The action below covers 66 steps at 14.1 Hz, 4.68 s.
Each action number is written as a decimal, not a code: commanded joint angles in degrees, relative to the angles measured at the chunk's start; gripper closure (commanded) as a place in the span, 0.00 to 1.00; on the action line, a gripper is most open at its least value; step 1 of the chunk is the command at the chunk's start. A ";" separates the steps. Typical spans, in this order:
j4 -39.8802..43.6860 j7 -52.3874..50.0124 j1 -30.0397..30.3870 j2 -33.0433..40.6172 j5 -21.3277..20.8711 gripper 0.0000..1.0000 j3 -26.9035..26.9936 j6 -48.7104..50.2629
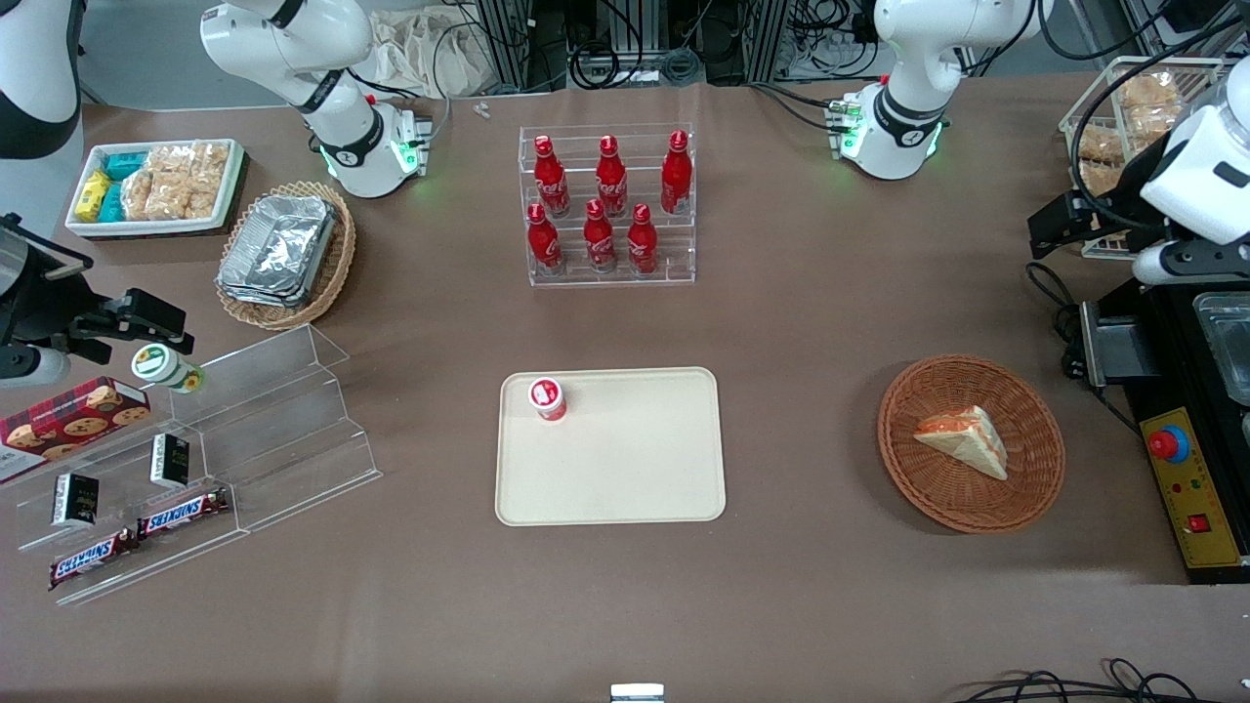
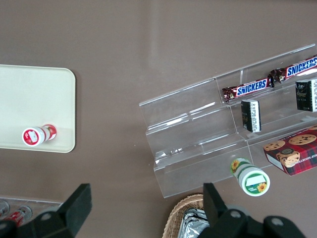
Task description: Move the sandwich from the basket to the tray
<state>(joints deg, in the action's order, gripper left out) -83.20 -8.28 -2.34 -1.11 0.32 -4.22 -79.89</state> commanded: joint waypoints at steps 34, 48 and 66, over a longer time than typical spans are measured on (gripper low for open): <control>-1.70 -0.50 -0.03 -0.03 -1.29 0.00 -0.08 -0.18; -0.91 -4.70 0.23 -1.61 -4.81 0.00 -0.08 -2.99; -20.05 -43.65 0.41 -16.28 1.35 0.00 5.10 -34.42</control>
<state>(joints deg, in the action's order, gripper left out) -97.84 -50.09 -1.67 -17.22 0.94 0.96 -108.79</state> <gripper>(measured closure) 0.000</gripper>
